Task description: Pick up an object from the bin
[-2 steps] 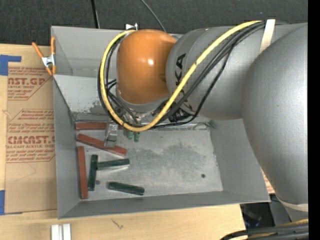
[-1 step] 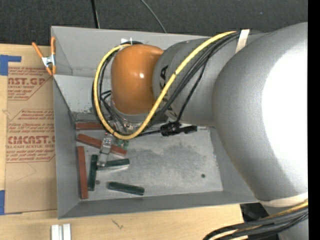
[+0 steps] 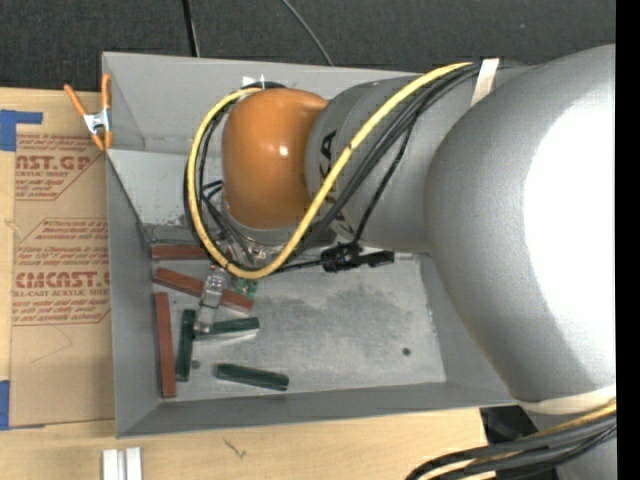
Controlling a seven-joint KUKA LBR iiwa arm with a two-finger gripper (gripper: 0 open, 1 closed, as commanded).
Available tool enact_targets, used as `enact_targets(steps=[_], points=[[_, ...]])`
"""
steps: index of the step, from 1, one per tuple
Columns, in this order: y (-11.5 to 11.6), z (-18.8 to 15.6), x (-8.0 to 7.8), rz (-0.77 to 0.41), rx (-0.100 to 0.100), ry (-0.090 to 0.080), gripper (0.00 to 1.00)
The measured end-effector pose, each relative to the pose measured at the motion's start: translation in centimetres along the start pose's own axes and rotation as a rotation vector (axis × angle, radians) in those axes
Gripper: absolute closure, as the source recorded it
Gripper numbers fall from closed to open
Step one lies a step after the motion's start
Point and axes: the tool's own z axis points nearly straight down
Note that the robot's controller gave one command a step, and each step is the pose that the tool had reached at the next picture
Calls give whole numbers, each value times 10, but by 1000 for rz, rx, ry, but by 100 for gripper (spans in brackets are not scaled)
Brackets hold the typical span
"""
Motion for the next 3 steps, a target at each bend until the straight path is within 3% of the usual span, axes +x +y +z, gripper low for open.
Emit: enact_targets(steps=[1,2,3], points=[[-9,47,4,18,-3,-6,0],[7,92,-17,309,-3,-2,100],[6,93,-17,310,-1,-1,0]])
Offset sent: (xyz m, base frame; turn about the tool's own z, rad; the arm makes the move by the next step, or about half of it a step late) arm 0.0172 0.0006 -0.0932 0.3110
